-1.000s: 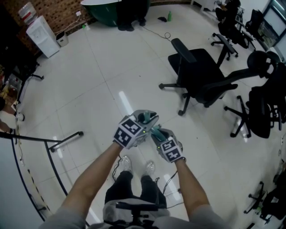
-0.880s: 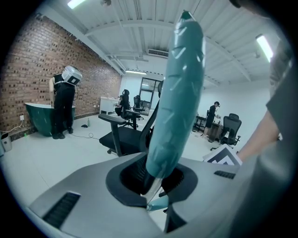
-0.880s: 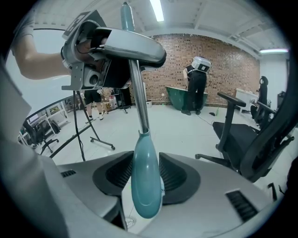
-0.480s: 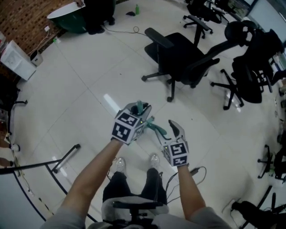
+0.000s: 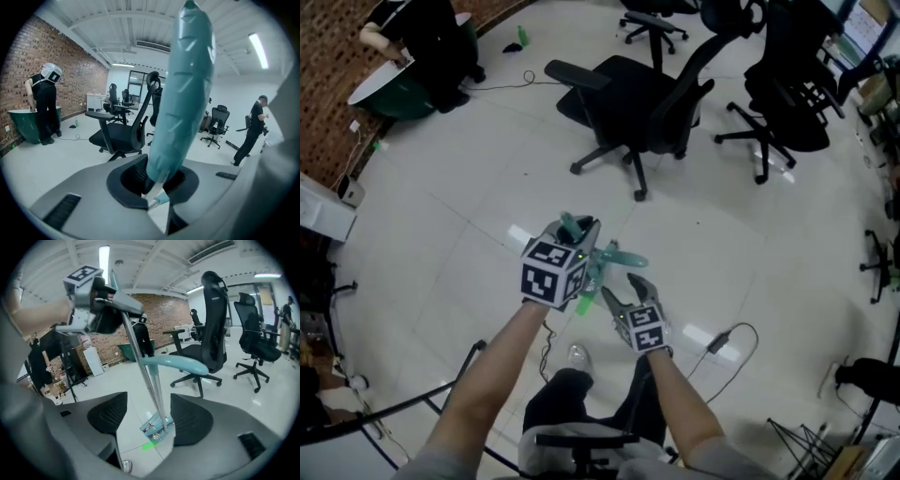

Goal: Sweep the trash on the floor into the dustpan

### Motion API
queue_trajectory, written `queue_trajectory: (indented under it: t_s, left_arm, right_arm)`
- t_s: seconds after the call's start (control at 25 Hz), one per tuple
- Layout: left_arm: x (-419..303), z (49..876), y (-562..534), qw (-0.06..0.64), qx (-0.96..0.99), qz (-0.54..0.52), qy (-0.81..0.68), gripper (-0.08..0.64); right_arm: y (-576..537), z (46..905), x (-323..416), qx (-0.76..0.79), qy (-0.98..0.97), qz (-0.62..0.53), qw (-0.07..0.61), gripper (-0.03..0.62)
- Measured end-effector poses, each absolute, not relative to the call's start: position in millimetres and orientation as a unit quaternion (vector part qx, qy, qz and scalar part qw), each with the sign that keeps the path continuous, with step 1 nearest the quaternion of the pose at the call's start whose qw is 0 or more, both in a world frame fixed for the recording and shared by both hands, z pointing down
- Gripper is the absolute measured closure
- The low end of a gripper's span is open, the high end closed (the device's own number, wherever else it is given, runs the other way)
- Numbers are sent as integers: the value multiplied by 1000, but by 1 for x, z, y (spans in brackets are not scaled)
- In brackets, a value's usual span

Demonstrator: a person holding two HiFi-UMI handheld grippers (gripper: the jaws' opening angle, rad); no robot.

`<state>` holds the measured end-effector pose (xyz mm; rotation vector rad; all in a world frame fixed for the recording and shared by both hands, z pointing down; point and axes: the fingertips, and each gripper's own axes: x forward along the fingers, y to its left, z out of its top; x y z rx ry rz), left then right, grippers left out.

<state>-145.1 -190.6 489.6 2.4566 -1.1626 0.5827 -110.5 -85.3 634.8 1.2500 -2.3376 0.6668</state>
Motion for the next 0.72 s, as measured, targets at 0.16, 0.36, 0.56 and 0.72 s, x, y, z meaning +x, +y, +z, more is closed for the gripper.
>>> queue_trajectory:
  t_s: [0.16, 0.36, 0.56, 0.72]
  left_arm:
    - [-140, 490, -188, 175, 872, 206, -408, 526]
    - [-130, 483, -186, 173, 870, 210, -410, 526]
    - [-125, 479, -180, 174, 879, 210, -391, 525]
    - [-126, 481, -179, 186, 885, 200, -377, 525]
  right_arm:
    - [-116, 669, -124, 484, -820, 236, 195, 314]
    - [-143, 681, -142, 520, -805, 217, 187, 314]
    - [-153, 681, -158, 509, -820, 201, 165, 314]
    - [-161, 678, -155, 506, -828, 183, 160, 369]
